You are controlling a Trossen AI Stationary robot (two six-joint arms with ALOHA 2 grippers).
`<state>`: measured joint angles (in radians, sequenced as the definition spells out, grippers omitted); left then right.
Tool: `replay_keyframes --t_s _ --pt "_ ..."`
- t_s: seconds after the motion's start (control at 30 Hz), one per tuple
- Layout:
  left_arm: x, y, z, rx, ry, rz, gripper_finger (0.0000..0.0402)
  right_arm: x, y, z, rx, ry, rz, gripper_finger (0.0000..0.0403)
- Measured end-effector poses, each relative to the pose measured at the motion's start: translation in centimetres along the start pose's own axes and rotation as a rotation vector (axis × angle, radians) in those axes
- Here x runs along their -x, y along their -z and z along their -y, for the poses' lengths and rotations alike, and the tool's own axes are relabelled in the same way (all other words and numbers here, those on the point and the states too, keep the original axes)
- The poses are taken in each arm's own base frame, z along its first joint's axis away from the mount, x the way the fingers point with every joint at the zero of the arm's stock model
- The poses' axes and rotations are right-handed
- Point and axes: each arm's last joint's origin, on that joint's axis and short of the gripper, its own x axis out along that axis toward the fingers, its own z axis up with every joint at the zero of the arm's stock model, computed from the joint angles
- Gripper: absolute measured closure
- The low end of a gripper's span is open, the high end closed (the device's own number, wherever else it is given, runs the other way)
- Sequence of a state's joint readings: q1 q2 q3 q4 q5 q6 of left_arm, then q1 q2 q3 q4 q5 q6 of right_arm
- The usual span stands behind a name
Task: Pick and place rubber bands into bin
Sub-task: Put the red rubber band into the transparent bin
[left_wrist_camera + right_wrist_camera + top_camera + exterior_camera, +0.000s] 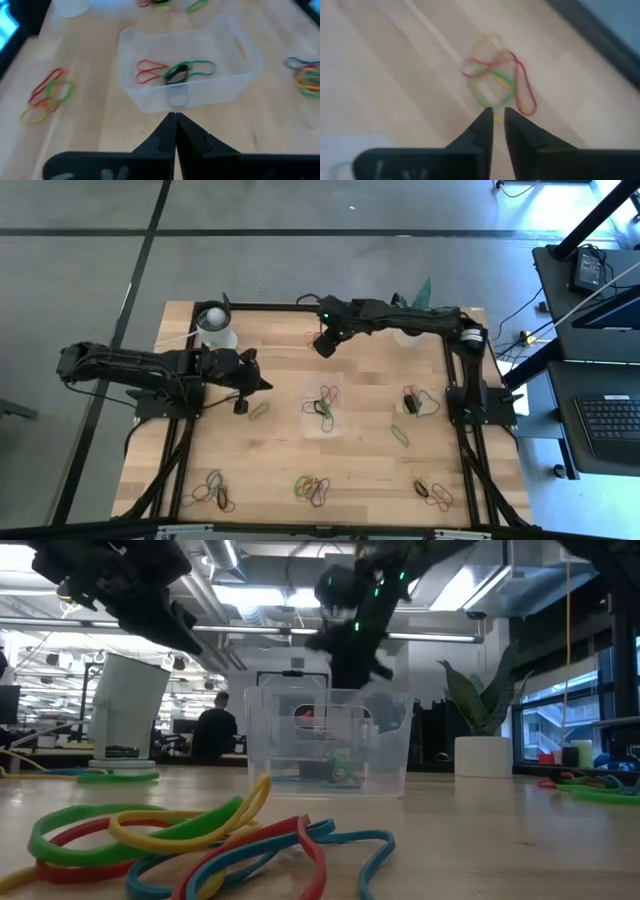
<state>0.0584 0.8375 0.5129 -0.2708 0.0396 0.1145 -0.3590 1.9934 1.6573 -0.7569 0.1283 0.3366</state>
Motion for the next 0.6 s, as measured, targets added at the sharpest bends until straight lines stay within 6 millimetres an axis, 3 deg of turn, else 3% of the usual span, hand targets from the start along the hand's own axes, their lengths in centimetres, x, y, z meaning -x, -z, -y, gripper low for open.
replay_keyframes --t_s 0.27,0.6 --pt "0.1 0.8 -0.3 -0.011 0.036 -0.073 0.0400 -3.9 0.3 2.1 -0.088 0.057 -0.092 0.0282" --pt "0.2 1.0 -0.8 -0.032 0.017 -0.088 0.0400 -7.4 0.9 4.1 -0.170 0.101 -0.174 0.0273"
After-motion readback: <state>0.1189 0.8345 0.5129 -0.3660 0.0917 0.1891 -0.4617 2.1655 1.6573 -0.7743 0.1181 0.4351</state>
